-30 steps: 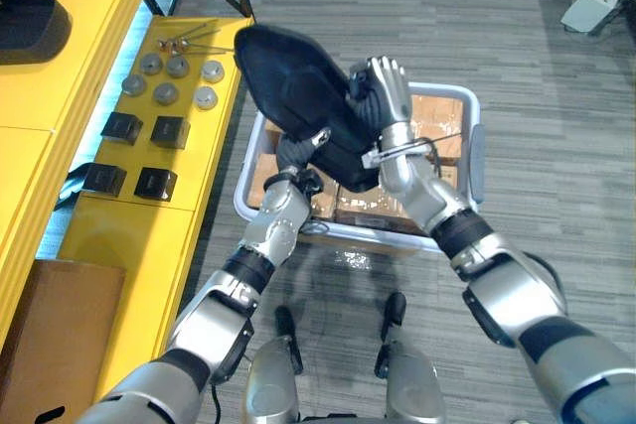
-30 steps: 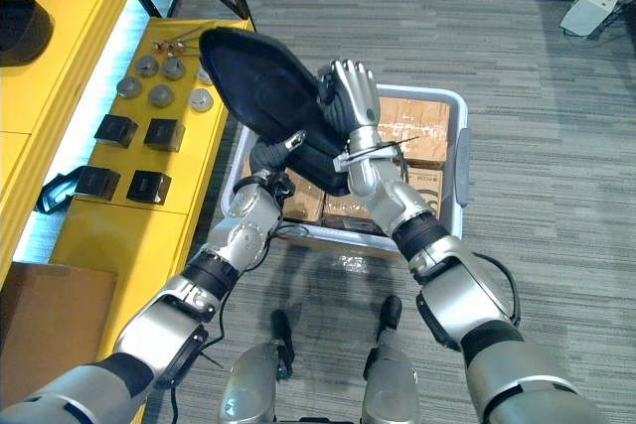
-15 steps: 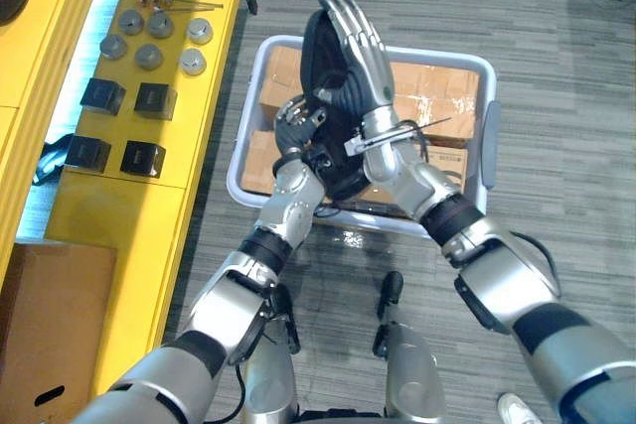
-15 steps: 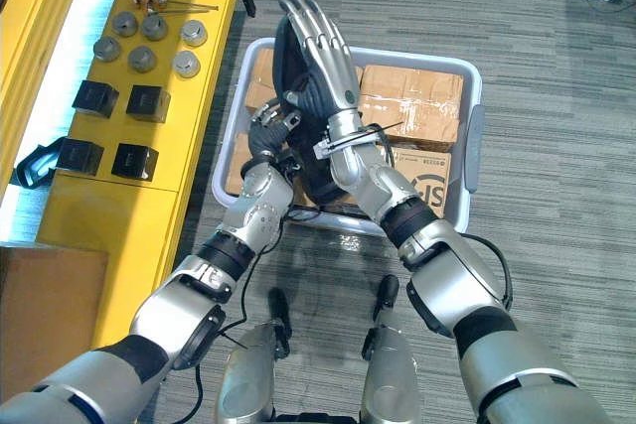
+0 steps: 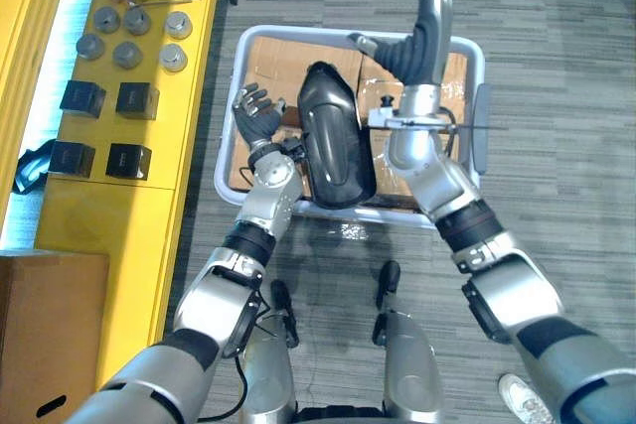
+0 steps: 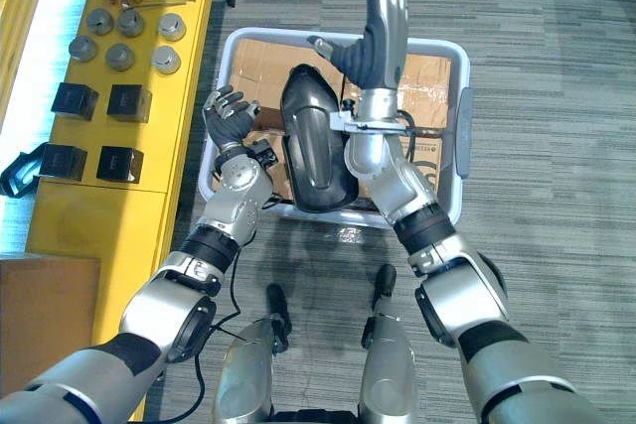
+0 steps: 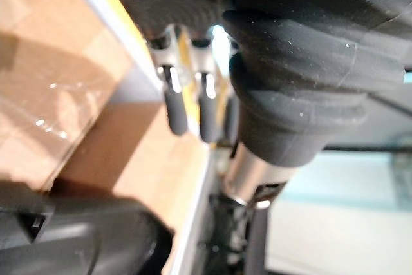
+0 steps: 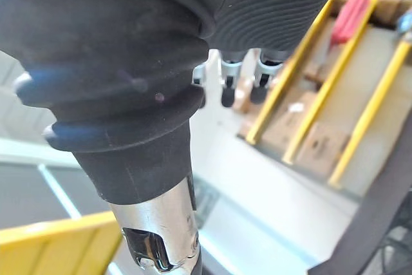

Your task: Walk over and take plastic housings, then place them on the shelf

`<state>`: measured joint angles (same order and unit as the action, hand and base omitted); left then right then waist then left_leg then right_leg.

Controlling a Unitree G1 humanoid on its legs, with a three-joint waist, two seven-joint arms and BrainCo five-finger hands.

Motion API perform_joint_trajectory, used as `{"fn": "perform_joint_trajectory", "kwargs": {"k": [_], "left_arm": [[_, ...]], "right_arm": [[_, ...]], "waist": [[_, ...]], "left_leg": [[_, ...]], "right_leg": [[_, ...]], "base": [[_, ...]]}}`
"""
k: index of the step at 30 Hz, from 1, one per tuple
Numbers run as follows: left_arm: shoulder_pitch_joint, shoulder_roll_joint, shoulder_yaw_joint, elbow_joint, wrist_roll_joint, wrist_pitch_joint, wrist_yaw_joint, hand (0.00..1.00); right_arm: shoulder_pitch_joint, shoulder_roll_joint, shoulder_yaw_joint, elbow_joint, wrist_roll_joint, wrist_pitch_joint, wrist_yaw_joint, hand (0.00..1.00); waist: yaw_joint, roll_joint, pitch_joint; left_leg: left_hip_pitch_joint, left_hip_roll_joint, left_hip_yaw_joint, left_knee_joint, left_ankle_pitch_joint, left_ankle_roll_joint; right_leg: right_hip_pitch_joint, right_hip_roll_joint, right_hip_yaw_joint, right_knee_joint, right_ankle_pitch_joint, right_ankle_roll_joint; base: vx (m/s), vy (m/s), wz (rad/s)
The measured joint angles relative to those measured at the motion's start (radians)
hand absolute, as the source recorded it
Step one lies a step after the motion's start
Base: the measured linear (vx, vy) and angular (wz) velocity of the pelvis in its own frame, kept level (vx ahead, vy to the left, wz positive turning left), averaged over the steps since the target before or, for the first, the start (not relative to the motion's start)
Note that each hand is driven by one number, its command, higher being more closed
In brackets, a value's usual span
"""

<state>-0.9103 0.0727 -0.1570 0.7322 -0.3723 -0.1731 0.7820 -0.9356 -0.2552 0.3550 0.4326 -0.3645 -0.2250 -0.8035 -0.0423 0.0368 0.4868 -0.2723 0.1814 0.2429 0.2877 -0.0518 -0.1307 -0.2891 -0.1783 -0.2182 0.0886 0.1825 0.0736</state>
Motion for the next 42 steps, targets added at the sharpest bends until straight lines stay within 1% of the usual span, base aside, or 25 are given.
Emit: {"fn": "perform_joint_trajectory", "kwargs": {"k": [3, 4, 6, 8, 9, 10, 13, 15, 17, 20, 22, 25, 27, 30, 32, 33, 35, 36, 38, 41, 42], "left_arm": [[0.033, -0.001, 0.001, -0.021, 0.000, -0.008, -0.006, 1.00], [0.047, -0.001, 0.002, -0.036, 0.001, -0.021, -0.023, 0.00], [0.071, 0.000, -0.001, -0.076, 0.003, -0.029, -0.054, 0.00], [0.099, 0.006, -0.008, -0.102, 0.052, -0.015, -0.095, 0.00], [0.110, 0.012, -0.018, -0.110, 0.082, 0.002, -0.101, 0.00], [0.128, 0.023, -0.023, -0.125, 0.119, 0.021, -0.101, 1.00], [0.138, 0.062, -0.021, -0.135, 0.196, 0.067, -0.099, 1.00], [0.158, 0.088, -0.021, -0.159, 0.230, 0.080, -0.098, 1.00], [0.200, 0.123, -0.019, -0.190, 0.291, 0.080, -0.098, 1.00], [0.235, 0.130, -0.016, -0.204, 0.374, 0.077, -0.087, 1.00], [0.250, 0.139, -0.015, -0.210, 0.390, 0.067, -0.082, 1.00], [0.263, 0.159, -0.011, -0.237, 0.394, 0.063, -0.074, 1.00], [0.275, 0.158, -0.011, -0.254, 0.394, 0.049, -0.068, 1.00], [0.292, 0.157, -0.011, -0.255, 0.394, 0.047, -0.072, 1.00], [0.304, 0.157, -0.011, -0.255, 0.392, 0.046, -0.093, 1.00], [0.320, 0.157, -0.011, -0.254, 0.388, 0.046, -0.121, 1.00], [0.332, 0.157, -0.011, -0.252, 0.387, 0.046, -0.137, 1.00], [0.339, 0.157, -0.011, -0.248, 0.379, 0.046, -0.159, 1.00], [0.346, 0.157, -0.012, -0.244, 0.375, 0.046, -0.178, 1.00], [0.357, 0.156, -0.014, -0.238, 0.363, 0.046, -0.202, 1.00], [0.358, 0.156, -0.015, -0.238, 0.345, 0.046, -0.205, 1.00]], "right_arm": [[0.068, 0.002, -0.017, -0.040, 0.047, 0.008, 0.006, 0.00], [0.107, 0.004, -0.038, -0.067, 0.084, 0.013, 0.025, 0.00], [0.150, 0.003, -0.070, -0.075, 0.132, 0.026, 0.055, 0.00], [0.195, 0.000, -0.099, -0.074, 0.211, 0.062, 0.128, 0.00], [0.220, -0.003, -0.110, -0.074, 0.231, 0.074, 0.154, 0.00], [0.248, -0.009, -0.113, -0.073, 0.240, 0.081, 0.177, 0.00], [0.299, -0.030, -0.126, -0.071, 0.283, 0.094, 0.223, 0.00], [0.313, -0.028, -0.138, -0.071, 0.282, 0.094, 0.239, 0.00], [0.331, -0.030, -0.139, -0.071, 0.285, 0.094, 0.244, 0.00], [0.360, -0.029, -0.137, -0.068, 0.319, 0.094, 0.245, 0.00], [0.380, -0.027, -0.138, -0.068, 0.324, 0.094, 0.238, 0.00], [0.400, -0.024, -0.138, -0.067, 0.350, 0.094, 0.237, 0.00], [0.415, -0.023, -0.138, -0.067, 0.351, 0.094, 0.237, 0.00], [0.431, -0.021, -0.138, -0.067, 0.351, 0.096, 0.239, 0.00], [0.434, -0.021, -0.138, -0.061, 0.351, 0.105, 0.243, 0.00], [0.434, -0.020, -0.138, -0.047, 0.351, 0.116, 0.253, 0.00], [0.434, -0.020, -0.137, -0.036, 0.351, 0.120, 0.259, 0.00], [0.435, -0.020, -0.137, -0.019, 0.351, 0.128, 0.261, 0.00], [0.434, -0.021, -0.137, -0.011, 0.353, 0.144, 0.269, 0.00], [0.432, -0.022, -0.137, 0.033, 0.354, 0.146, 0.290, 0.00], [0.428, -0.023, -0.137, 0.043, 0.359, 0.146, 0.295, 0.00]], "waist": [[-0.002, -0.003, 0.002], [-0.005, -0.005, 0.003], [-0.018, -0.006, 0.003], [-0.025, -0.006, 0.003], [-0.025, -0.006, 0.003], [-0.028, -0.006, 0.003], [-0.030, -0.006, 0.003], [-0.030, -0.006, 0.003], [-0.029, -0.006, 0.003], [-0.024, -0.006, 0.003], [-0.022, -0.008, 0.002], [-0.022, -0.008, 0.002], [-0.021, -0.008, 0.002], [-0.022, -0.008, 0.002], [-0.021, -0.008, 0.002], [-0.020, -0.008, 0.002], [-0.019, -0.008, 0.001], [-0.016, -0.008, 0.001], [-0.014, -0.008, 0.001], [-0.010, -0.011, -0.003], [-0.008, -0.011, -0.003]], "left_leg": [[0.024, 0.001, 0.022, 0.000, -0.011, 0.000], [0.028, 0.001, 0.025, 0.001, -0.014, 0.001], [0.028, 0.000, 0.025, 0.001, -0.016, 0.002], [0.034, -0.002, 0.033, -0.002, -0.017, 0.002], [0.041, -0.002, 0.039, -0.004, -0.018, 0.002], [0.048, -0.004, 0.043, -0.006, -0.018, 0.002], [0.053, -0.005, 0.043, -0.008, -0.018, 0.002], [0.057, -0.007, 0.043, -0.013, -0.018, 0.002], [0.062, -0.014, 0.041, -0.018, -0.018, 0.002], [0.063, -0.019, 0.034, -0.017, -0.018, 0.003], [0.063, -0.019, 0.030, -0.017, -0.019, 0.003], [0.063, -0.020, 0.029, -0.018, -0.018, 0.003], [0.063, -0.020, 0.029, -0.018, -0.018, 0.003], [0.063, -0.020, 0.028, -0.019, -0.018, 0.004], [0.064, -0.020, 0.027, -0.018, -0.018, 0.004], [0.064, -0.021, 0.026, -0.017, -0.018, 0.004], [0.064, -0.021, 0.026, -0.017, -0.018, 0.004], [0.065, -0.021, 0.025, -0.018, -0.018, 0.004], [0.065, -0.022, 0.023, -0.018, -0.017, 0.005], [0.063, -0.024, 0.018, -0.019, -0.016, 0.006], [0.063, -0.024, 0.017, -0.019, -0.015, 0.007]], "right_leg": [[-0.002, 0.000, 0.027, 0.018, -0.010, 0.004], [-0.003, -0.001, 0.030, 0.026, -0.016, 0.007], [-0.004, -0.003, 0.031, 0.028, -0.019, 0.009], [-0.004, -0.004, 0.037, 0.028, -0.019, 0.009], [-0.004, -0.003, 0.043, 0.030, -0.019, 0.010], [-0.004, -0.003, 0.051, 0.033, -0.020, 0.010], [-0.005, -0.003, 0.055, 0.037, -0.021, 0.011], [-0.004, -0.005, 0.057, 0.040, -0.022, 0.011], [-0.003, -0.009, 0.057, 0.042, -0.024, 0.013], [0.005, -0.014, 0.054, 0.040, -0.025, 0.014], [0.009, -0.015, 0.051, 0.039, -0.025, 0.015], [0.009, -0.015, 0.050, 0.038, -0.025, 0.015], [0.010, -0.015, 0.049, 0.038, -0.025, 0.015], [0.010, -0.015, 0.049, 0.039, -0.025, 0.015], [0.012, -0.015, 0.048, 0.039, -0.025, 0.015], [0.012, -0.015, 0.048, 0.041, -0.026, 0.016], [0.012, -0.016, 0.048, 0.041, -0.026, 0.016], [0.013, -0.016, 0.048, 0.042, -0.026, 0.016], [0.013, -0.016, 0.047, 0.042, -0.026, 0.017], [0.015, -0.019, 0.041, 0.043, -0.026, 0.016], [0.015, -0.020, 0.040, 0.044, -0.026, 0.016]], "base": [[0.00, 0.029, -0.20], [0.00, 0.018, -0.06], [0.00, 0.000, 0.00], [0.02, 0.030, -0.08], [0.02, 0.024, -0.16], [0.03, 0.031, -0.15], [0.02, 0.022, -0.05], [0.00, 0.000, 0.00], [0.00, 0.000, 0.00], [-0.01, 0.037, 0.07], [0.00, 0.027, 0.06], [0.00, 0.000, 0.00], [0.00, 0.000, 0.00], [0.00, 0.000, 0.00], [0.00, 0.000, 0.00], [0.00, 0.000, 0.00], [0.00, 0.000, 0.00], [0.00, 0.000, 0.00], [0.00, 0.000, 0.00], [-0.01, 0.025, 0.04], [-0.01, 0.023, 0.05]]}}
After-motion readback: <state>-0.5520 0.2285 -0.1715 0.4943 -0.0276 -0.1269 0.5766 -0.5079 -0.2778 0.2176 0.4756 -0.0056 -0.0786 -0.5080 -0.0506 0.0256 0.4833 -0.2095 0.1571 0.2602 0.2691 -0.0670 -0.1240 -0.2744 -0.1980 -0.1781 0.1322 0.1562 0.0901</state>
